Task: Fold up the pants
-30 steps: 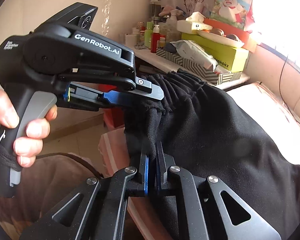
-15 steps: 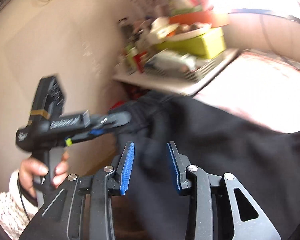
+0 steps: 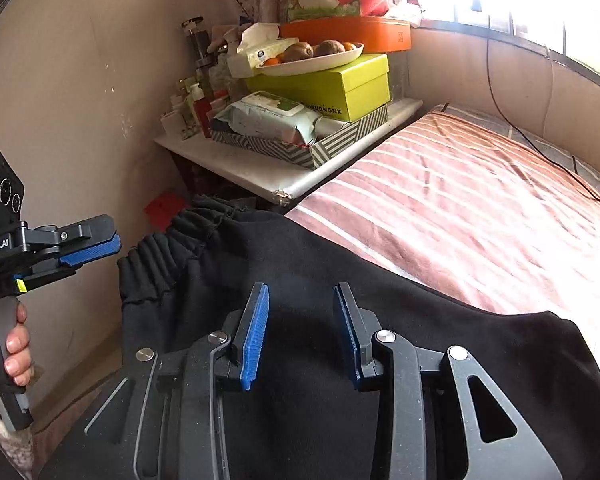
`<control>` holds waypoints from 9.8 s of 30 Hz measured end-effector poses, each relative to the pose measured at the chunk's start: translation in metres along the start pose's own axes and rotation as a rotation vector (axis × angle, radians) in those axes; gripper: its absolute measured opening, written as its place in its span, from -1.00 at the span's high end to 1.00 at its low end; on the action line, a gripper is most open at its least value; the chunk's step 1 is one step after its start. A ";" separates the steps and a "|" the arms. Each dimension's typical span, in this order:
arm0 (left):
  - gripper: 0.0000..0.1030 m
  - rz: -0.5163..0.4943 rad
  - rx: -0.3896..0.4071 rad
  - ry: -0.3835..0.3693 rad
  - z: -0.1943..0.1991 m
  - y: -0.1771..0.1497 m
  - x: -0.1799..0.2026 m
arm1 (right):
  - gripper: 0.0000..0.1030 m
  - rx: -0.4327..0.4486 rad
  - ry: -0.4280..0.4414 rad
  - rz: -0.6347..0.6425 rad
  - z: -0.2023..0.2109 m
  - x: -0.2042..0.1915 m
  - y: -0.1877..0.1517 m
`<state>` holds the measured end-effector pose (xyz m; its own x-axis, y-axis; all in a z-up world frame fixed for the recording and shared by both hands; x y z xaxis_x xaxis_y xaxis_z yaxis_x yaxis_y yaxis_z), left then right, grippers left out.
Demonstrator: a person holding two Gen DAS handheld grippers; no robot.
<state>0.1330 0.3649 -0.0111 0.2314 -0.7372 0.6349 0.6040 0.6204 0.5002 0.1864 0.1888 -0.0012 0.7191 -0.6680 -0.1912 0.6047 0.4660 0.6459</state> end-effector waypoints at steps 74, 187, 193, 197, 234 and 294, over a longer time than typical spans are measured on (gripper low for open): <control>-0.42 -0.481 -0.253 0.061 -0.073 -0.172 0.120 | 0.32 0.100 -0.279 -0.295 0.167 0.103 -0.215; -0.64 -1.087 -0.443 -0.227 -0.143 -0.335 0.337 | 0.31 0.011 -0.630 -0.679 0.284 0.414 -0.284; -0.64 -1.059 -0.480 -0.275 -0.172 -0.333 0.374 | 0.31 0.075 -0.560 -0.639 0.306 0.373 -0.309; -0.64 -1.018 -0.519 -0.309 -0.191 -0.338 0.392 | 0.31 0.035 -0.612 -0.582 0.306 0.353 -0.340; -0.64 -1.054 -0.626 -0.308 -0.230 -0.409 0.452 | 0.08 0.585 -0.181 -1.340 0.389 0.382 -0.505; -0.64 -1.123 -0.667 -0.354 -0.237 -0.448 0.489 | 0.08 0.895 0.271 -1.631 0.372 0.426 -0.497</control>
<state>0.1568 -0.3366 -0.0646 -0.7737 -0.5853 0.2426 0.6110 -0.5879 0.5301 0.0649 -0.5436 -0.1284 -0.2204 0.0542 -0.9739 0.3920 -0.9094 -0.1393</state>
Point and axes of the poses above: each gripper's, at about its wrist camera, not at the fingertips, and z roughly against the way its jaws point, x to its right, y to its top, the point moved 10 cm from there along -z, roughly the way its jaws point, and after that the axes turned 5 degrees about -x, right-handed, at the moved point
